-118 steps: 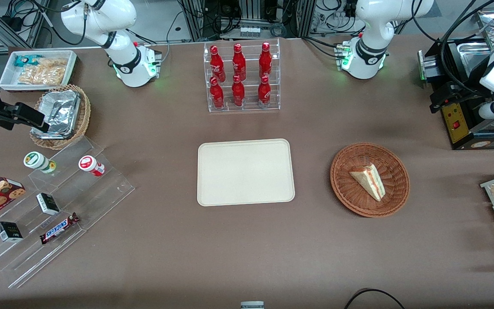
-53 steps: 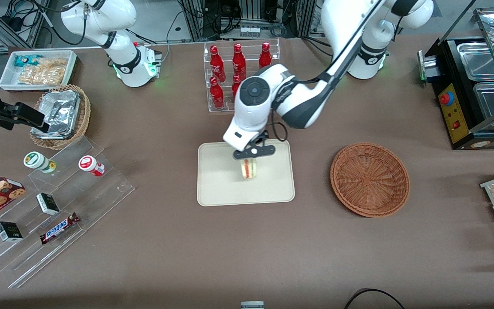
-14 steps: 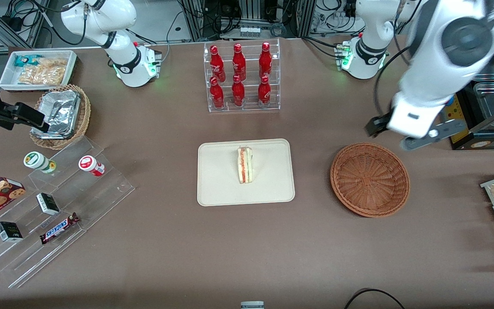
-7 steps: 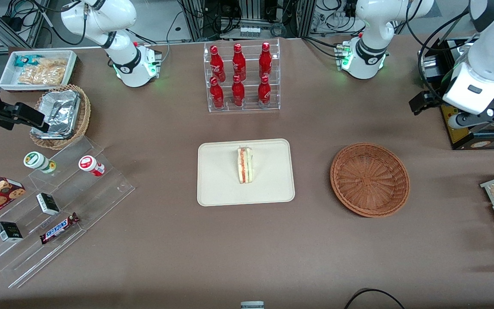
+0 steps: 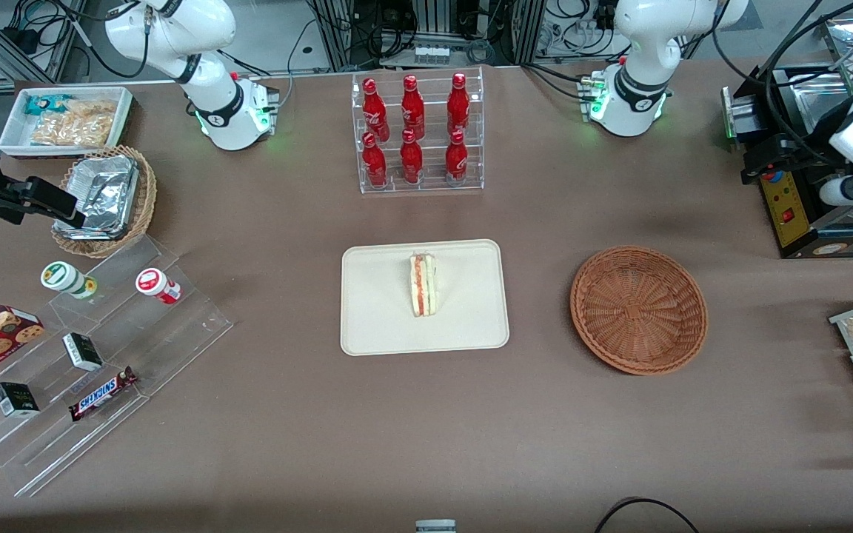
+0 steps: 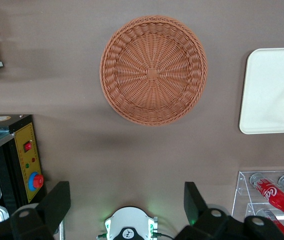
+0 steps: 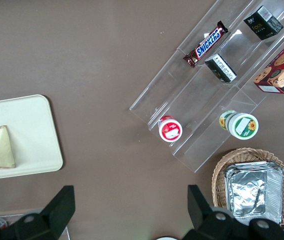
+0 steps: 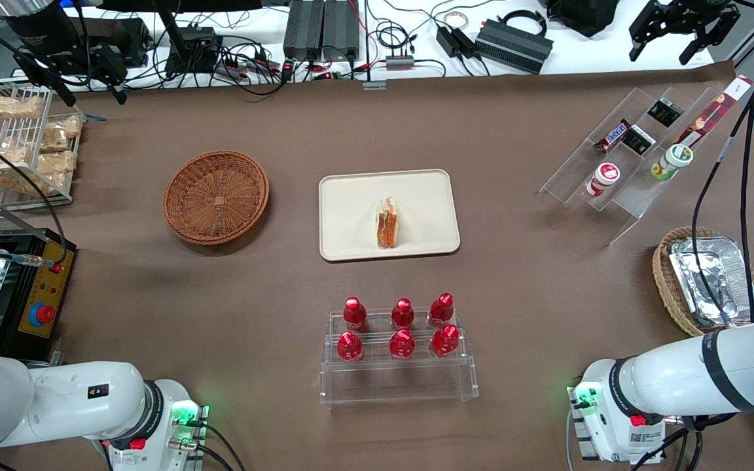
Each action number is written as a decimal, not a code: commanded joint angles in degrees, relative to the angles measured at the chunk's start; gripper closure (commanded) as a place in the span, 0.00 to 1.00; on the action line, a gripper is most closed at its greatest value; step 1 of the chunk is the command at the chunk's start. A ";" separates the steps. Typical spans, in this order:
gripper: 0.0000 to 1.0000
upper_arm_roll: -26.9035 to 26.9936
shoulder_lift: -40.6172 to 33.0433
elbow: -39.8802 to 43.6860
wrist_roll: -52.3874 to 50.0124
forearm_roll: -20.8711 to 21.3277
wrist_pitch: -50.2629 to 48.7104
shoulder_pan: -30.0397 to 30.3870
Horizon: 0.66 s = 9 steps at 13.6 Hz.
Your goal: Place sandwich from basket to tray
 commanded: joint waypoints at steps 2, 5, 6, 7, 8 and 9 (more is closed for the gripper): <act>0.00 0.46 2.20 4.38 0.29 2.13 -0.48 -1.94; 0.00 1.87 4.04 6.58 0.46 2.22 0.05 -2.65; 0.00 1.87 4.05 6.67 0.38 2.22 0.05 -2.65; 0.00 1.87 4.05 6.67 0.29 2.31 0.05 -2.56; 0.00 1.87 4.05 6.67 -0.15 2.31 0.05 -2.56; 0.00 1.87 4.14 6.67 -0.33 2.31 0.14 -2.47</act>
